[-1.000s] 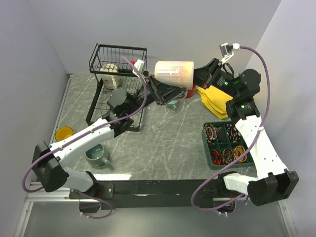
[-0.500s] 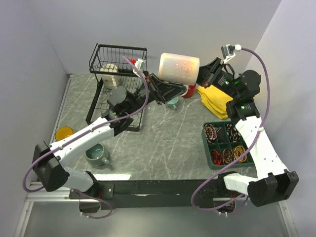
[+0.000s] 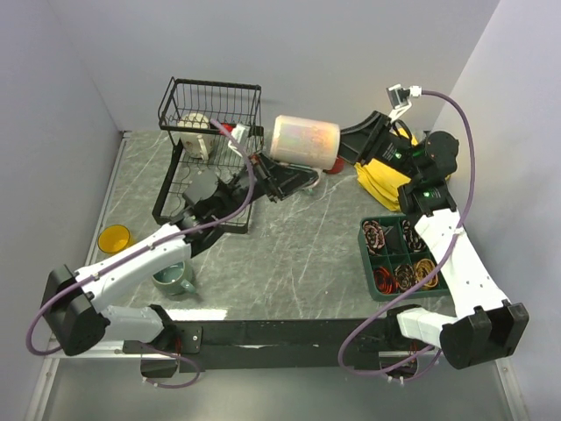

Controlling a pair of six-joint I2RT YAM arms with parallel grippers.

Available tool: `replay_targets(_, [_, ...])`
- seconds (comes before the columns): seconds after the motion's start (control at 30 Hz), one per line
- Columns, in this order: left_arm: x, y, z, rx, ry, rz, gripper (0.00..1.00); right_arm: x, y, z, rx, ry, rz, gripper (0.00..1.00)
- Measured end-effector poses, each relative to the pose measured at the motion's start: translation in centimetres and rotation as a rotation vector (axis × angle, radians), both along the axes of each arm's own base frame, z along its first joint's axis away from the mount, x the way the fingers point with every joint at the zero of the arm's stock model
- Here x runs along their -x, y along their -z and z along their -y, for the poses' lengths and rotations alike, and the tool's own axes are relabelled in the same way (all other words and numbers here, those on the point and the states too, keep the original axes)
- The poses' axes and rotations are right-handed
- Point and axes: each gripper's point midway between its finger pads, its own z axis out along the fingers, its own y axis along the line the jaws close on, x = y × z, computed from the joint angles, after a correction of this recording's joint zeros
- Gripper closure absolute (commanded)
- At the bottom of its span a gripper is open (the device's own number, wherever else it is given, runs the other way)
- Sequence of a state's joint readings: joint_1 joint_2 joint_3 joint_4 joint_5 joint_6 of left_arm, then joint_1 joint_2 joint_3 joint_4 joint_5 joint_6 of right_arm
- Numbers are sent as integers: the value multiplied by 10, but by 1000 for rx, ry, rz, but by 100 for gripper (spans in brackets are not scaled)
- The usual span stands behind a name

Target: Load the cups into the dish rack

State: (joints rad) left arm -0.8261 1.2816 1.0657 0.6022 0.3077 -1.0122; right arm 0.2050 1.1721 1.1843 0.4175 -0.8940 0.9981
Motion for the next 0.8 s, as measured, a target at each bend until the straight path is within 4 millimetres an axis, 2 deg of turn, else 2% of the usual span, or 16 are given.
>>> replay_targets(0.2, [-5, 13, -29, 6, -75, -30, 99, 8, 15, -1, 44, -17, 43, 18])
replay_targets(0.4, [-18, 24, -61, 19, -170, -57, 99, 18, 37, 0, 93, -30, 59, 16])
replay_targets(0.6, [-27, 32, -96, 7, -285, -70, 99, 27, 46, 4, 156, -30, 112, 16])
replay_targets(0.8, [-31, 56, -141, -84, -472, -58, 99, 35, 64, 16, 253, -10, 182, 16])
